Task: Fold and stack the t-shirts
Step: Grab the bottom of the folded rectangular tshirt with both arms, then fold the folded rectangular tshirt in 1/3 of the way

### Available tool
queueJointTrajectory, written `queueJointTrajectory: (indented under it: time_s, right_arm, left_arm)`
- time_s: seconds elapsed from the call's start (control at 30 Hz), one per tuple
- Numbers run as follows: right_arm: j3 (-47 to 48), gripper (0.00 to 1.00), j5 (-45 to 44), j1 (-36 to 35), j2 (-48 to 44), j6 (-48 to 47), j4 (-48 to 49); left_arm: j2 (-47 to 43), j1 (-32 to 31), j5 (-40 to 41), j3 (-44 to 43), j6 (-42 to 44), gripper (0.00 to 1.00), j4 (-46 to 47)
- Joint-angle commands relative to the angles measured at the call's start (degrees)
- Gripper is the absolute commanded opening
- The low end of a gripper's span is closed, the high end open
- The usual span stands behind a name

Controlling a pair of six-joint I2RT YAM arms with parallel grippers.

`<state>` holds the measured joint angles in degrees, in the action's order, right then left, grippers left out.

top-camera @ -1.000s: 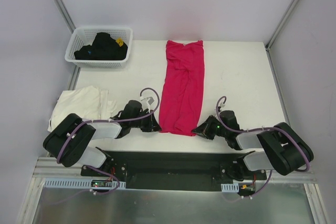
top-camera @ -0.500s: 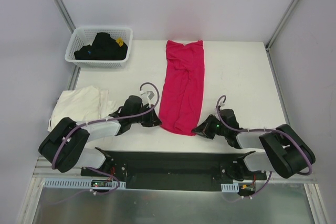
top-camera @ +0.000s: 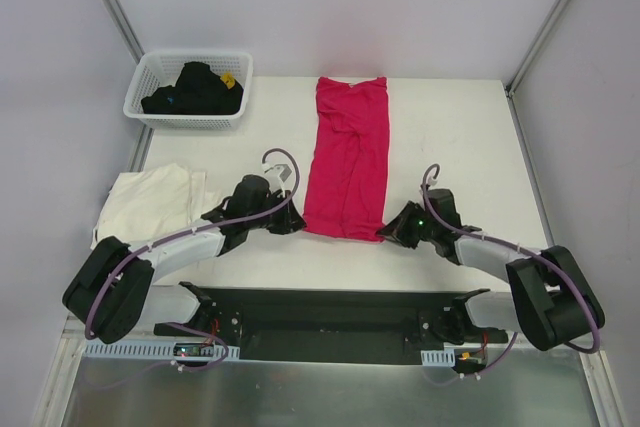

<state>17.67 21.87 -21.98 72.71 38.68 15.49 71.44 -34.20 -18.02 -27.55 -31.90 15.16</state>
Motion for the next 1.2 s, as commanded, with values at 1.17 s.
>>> queueJointTrajectory:
  time_s: [1.17]
  right_arm:
    - [28.82,0.01,1.86,6.86,15.01,-8.18,-8.19]
  left_arm:
    - [17.67,4.13,5.72,-25.62,8.96,0.0,-1.88]
